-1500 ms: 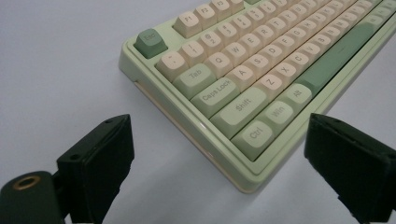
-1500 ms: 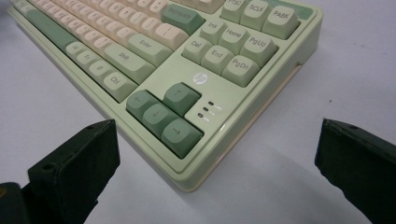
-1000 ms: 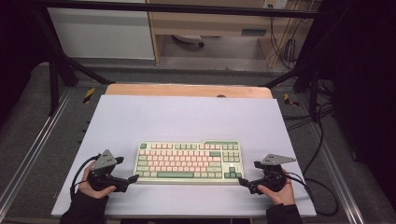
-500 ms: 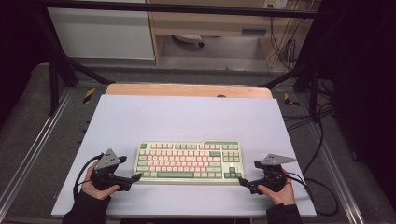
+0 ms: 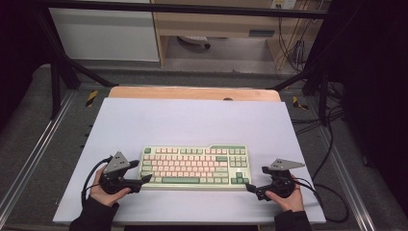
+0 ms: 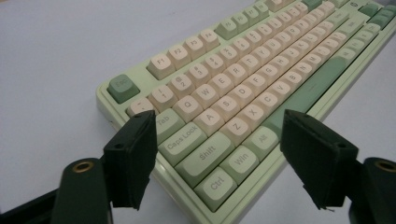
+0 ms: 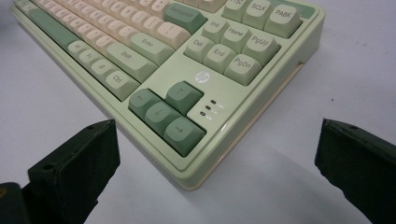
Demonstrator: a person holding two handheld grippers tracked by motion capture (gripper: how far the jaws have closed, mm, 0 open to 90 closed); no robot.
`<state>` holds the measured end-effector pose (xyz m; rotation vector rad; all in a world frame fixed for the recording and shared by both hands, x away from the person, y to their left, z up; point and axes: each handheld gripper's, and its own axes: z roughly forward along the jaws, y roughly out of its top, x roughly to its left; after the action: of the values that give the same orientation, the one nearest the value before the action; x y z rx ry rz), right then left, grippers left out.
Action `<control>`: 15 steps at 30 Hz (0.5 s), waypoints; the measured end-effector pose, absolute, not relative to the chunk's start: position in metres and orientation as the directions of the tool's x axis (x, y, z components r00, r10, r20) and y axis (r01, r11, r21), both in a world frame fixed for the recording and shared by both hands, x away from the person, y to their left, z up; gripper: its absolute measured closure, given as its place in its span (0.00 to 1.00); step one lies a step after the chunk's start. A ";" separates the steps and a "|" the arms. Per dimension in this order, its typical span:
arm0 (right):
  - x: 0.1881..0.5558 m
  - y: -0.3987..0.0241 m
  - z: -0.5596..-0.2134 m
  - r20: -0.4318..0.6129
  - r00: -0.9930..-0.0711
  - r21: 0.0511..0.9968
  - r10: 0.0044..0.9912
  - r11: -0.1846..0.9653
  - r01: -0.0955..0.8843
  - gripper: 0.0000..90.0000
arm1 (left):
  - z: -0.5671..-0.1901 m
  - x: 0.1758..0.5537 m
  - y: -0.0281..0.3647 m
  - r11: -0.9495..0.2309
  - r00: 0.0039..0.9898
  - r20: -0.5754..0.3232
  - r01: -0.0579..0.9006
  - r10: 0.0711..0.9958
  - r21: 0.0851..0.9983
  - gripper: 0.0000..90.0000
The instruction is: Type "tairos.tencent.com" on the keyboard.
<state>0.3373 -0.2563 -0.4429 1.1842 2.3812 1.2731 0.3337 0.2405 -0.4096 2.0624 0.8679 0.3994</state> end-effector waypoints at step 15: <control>0.337 -0.255 -0.443 0.193 -0.657 0.761 0.728 0.312 0.568 0.01 | -0.408 0.340 0.221 -0.411 0.712 -0.047 0.457 0.701 0.789 0.61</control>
<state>0.3373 -0.2553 -0.4431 1.1959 2.3863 1.2648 0.3402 0.2212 -0.4077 2.0784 0.8794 0.3694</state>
